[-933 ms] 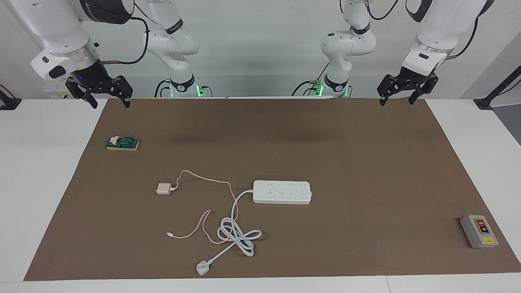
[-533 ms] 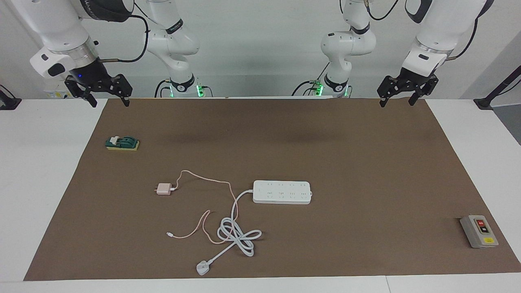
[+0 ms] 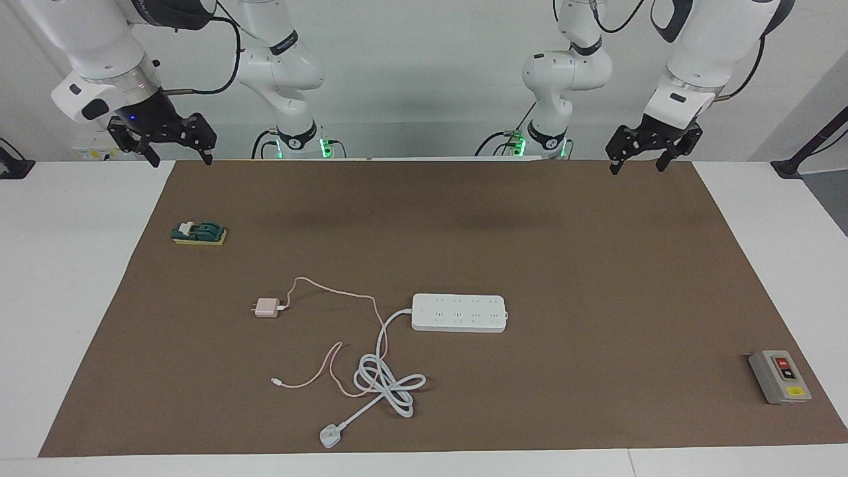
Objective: Plug charger into power strip
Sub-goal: 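Move the left gripper toward the power strip while the right gripper reaches the charger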
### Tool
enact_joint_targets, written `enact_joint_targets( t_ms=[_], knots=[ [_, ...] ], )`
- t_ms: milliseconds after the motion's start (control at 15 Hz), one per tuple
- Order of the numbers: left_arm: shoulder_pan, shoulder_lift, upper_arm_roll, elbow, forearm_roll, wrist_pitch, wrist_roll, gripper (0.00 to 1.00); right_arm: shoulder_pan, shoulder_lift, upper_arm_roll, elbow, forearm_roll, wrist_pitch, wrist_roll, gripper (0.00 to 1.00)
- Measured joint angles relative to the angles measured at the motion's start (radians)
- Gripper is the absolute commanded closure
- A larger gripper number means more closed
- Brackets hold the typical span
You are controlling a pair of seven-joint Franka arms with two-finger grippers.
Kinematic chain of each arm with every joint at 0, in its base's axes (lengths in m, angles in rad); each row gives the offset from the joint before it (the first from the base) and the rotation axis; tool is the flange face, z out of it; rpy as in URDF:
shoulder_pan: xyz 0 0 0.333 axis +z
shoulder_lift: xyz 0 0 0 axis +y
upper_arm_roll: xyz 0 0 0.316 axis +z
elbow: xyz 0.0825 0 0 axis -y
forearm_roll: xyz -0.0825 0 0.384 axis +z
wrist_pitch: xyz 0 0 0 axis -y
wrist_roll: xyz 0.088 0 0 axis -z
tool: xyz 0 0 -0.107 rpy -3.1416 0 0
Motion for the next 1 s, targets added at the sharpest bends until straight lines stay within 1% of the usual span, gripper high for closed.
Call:
enact_joint_targets(
  t_ms=[200, 333, 467, 600, 800, 1000],
  knots=[
    [0.002, -0.05, 0.01, -0.119, -0.046, 0.148, -0.006, 0.0, -0.003, 0.002, -0.002, -0.027, 0.064, 0.0, 0.16, 0.0],
    [0.004, -0.068, 0.022, -0.164, -0.08, 0.212, -0.006, 0.0, -0.017, 0.007, -0.002, -0.068, 0.115, 0.027, 0.271, 0.0],
    [0.005, -0.077, 0.029, -0.19, -0.125, 0.242, -0.006, 0.0, -0.043, 0.016, -0.002, -0.122, 0.188, 0.063, 0.388, 0.0],
    [0.006, -0.088, 0.031, -0.22, -0.242, 0.257, -0.007, 0.0, -0.085, 0.043, -0.003, -0.161, 0.271, 0.087, 0.48, 0.0],
    [0.026, -0.097, 0.033, -0.288, -0.482, 0.288, -0.006, 0.0, -0.148, 0.117, -0.005, -0.18, 0.391, 0.118, 0.572, 0.0],
    [0.041, -0.093, 0.034, -0.34, -0.629, 0.345, 0.041, 0.0, -0.17, 0.204, -0.005, -0.184, 0.517, 0.168, 0.71, 0.0]
  ],
)
